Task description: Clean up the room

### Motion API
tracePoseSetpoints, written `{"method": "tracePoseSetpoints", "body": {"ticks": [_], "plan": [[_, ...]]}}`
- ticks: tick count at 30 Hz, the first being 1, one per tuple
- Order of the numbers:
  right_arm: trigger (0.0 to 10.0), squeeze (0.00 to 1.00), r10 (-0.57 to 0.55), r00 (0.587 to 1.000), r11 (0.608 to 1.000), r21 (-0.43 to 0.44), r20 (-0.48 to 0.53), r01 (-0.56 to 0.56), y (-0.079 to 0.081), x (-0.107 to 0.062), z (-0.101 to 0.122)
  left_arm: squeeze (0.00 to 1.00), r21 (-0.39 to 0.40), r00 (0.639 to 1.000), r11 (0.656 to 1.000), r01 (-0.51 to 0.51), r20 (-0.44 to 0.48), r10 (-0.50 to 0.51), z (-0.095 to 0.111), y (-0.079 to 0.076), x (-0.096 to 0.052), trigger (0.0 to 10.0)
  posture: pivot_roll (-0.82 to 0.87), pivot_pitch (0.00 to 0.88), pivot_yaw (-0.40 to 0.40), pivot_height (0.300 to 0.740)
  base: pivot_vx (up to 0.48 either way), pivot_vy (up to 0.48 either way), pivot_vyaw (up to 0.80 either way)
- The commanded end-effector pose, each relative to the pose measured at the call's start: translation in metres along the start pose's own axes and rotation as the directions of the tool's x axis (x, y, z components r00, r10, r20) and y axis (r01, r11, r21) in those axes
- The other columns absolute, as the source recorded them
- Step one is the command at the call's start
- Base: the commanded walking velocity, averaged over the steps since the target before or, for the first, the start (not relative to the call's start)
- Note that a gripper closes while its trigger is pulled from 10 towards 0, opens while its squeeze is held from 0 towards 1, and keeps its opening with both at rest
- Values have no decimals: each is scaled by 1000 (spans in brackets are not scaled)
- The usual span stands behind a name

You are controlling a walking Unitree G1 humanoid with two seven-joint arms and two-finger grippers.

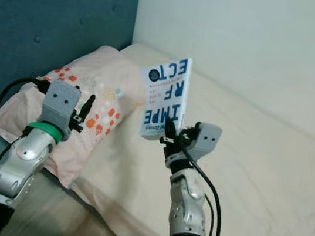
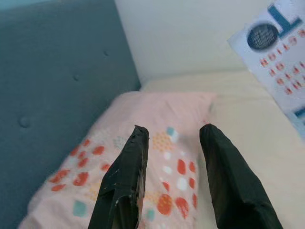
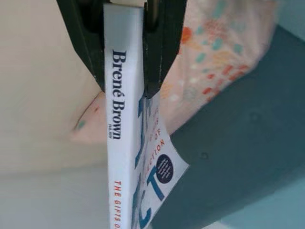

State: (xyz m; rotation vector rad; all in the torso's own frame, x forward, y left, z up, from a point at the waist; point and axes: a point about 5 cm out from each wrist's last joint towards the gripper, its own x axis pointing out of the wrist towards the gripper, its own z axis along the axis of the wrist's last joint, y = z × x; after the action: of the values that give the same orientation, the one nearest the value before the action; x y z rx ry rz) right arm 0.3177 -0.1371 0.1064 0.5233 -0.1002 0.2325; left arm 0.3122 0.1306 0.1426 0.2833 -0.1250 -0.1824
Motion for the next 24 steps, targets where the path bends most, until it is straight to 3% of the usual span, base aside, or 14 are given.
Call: {"method": "tracePoseSetpoints", "body": {"ticks": [1, 2, 4, 8, 24], "plan": [[10000, 0, 1, 1000, 993, 119, -14, 0, -2, -3, -7, 0, 11, 999, 1000, 24, -46, -23, -12, -6, -5, 10000, 55, 39, 1, 735, 0, 0, 0], [10000, 0, 1, 1000, 993, 119, -14, 0, -2, -3, -7, 0, 11, 999, 1000, 24, -46, -23, -12, -6, -5, 10000, 55, 39, 1, 735, 0, 0, 0], [10000, 0, 23, 999, 970, 241, -39, -13, 0, -2, -16, 0, 17, 997, 999, 29, -69, -28, -18, -6, -10, 10000, 63, 52, 5, 735, 0, 0, 0], [10000, 0, 53, 997, 952, 305, -51, -35, 4, 0, -19, 0, 19, 996, 999, 32, -80, -30, -21, -5, -15, 10000, 68, 65, 4, 735, 0, 0, 0], [10000, 0, 62, 994, 959, 283, -95, -33, -1, 5, -21, 0, 14, 995, 1000, 16, -98, -15, -25, -8, -22, 10000, 78, 97, -11, 735, 0, 0, 0]]}}
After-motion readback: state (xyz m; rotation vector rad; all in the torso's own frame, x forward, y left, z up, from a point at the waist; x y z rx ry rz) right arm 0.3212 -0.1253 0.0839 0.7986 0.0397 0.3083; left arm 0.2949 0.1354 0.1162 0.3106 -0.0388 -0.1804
